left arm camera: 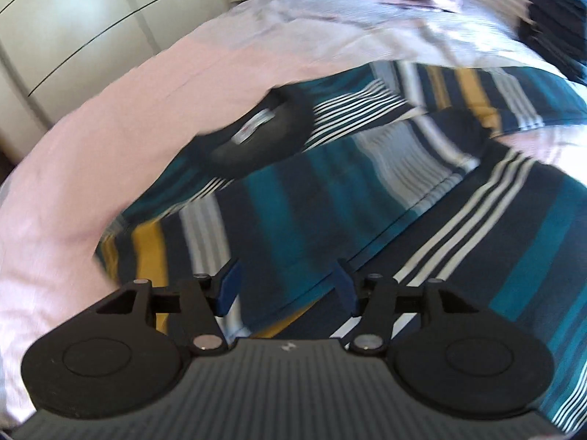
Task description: Fold clothes
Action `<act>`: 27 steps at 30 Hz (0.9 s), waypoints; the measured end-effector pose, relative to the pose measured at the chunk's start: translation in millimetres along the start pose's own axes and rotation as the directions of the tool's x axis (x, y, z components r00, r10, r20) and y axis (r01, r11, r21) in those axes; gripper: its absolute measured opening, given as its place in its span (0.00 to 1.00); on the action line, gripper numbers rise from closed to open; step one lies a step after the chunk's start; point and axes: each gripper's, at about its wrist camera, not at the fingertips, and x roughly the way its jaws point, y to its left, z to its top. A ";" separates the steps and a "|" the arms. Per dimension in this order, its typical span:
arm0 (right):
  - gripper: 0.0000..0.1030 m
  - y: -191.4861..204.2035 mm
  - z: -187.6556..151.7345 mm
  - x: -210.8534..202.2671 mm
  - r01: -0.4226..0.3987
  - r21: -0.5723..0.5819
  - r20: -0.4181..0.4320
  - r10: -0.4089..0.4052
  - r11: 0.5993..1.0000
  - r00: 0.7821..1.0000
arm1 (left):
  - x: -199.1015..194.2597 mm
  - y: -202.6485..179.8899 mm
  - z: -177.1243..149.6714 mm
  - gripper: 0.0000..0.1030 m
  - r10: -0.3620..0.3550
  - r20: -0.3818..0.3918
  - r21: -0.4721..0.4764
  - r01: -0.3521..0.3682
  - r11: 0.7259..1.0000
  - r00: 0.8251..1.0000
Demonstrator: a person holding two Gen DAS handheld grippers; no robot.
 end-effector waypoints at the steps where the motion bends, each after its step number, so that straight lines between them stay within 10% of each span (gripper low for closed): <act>1: 0.58 -20.0 13.0 -7.9 0.032 0.036 0.032 -0.033 0.999 0.999 | 2.2 -8.8 5.6 0.49 -0.011 0.003 0.015 0.011 1.000 1.000; 15: 0.57 -133.3 95.5 6.3 -0.006 0.312 0.184 -0.054 0.950 0.981 | 16.8 -93.7 45.1 0.50 -0.099 0.010 0.157 0.097 0.983 0.995; 17: 0.15 -130.0 99.3 4.4 0.015 0.312 0.188 -0.077 0.950 0.979 | 13.6 -93.2 45.7 0.50 -0.100 0.017 0.157 0.096 0.983 0.995; 23: 0.13 -34.3 100.1 -20.4 0.003 -0.062 0.220 0.011 0.998 0.975 | -6.3 -69.3 30.6 0.51 -0.076 0.041 0.104 0.071 0.992 0.996; 27: 0.13 68.5 77.9 -17.8 -0.151 -0.365 0.115 0.206 0.919 0.972 | -28.0 -40.7 6.2 0.51 -0.046 0.053 0.052 0.043 0.998 0.998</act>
